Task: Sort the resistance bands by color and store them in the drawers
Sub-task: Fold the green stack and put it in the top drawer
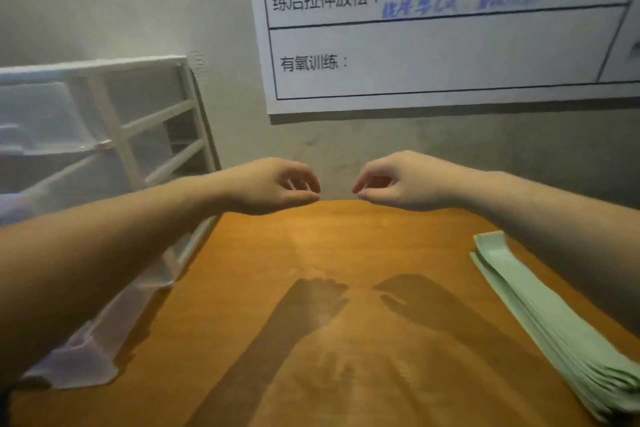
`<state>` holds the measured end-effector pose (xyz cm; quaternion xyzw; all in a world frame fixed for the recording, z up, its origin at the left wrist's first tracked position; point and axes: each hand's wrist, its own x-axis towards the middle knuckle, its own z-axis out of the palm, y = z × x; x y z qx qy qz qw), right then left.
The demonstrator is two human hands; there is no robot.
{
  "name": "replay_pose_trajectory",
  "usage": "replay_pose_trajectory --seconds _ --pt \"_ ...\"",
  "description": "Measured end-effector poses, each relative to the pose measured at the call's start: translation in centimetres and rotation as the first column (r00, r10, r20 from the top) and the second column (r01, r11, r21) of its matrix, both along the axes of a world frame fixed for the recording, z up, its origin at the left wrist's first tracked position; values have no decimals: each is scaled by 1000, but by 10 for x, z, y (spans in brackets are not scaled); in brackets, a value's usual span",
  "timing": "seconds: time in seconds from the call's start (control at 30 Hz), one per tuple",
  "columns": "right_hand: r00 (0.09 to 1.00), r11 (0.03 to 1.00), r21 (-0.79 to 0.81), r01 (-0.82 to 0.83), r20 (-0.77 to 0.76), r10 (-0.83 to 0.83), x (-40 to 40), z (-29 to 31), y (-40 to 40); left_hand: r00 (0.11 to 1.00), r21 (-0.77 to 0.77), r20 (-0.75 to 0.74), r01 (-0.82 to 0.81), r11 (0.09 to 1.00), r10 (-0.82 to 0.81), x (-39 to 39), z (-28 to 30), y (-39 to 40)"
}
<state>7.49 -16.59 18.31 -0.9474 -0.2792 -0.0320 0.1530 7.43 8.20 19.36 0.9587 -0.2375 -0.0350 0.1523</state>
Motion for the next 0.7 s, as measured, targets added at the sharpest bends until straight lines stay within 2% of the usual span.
replay_pose_trajectory --seconds 0.17,0.33,0.47,0.6,0.7 --pt "970 974 -80 210 -106 -218 -12 -46 -109 993 -40 -86 78 996 -82 29 -56 -102" --pt "881 908 -56 415 -223 -417 -26 -88 -193 967 -111 -221 103 989 -125 46 -108 -188" --pt "772 810 -9 587 -295 -563 -28 -116 -236 949 -208 -304 24 978 -88 59 -142 -240" --pt "619 701 -12 713 -459 -637 -29 -150 -258 921 -255 -390 -101 962 -7 80 -166 -276" --pt "573 663 -11 748 -493 -655 -24 -174 -264 893 -269 -450 -171 948 33 98 -177 -297"
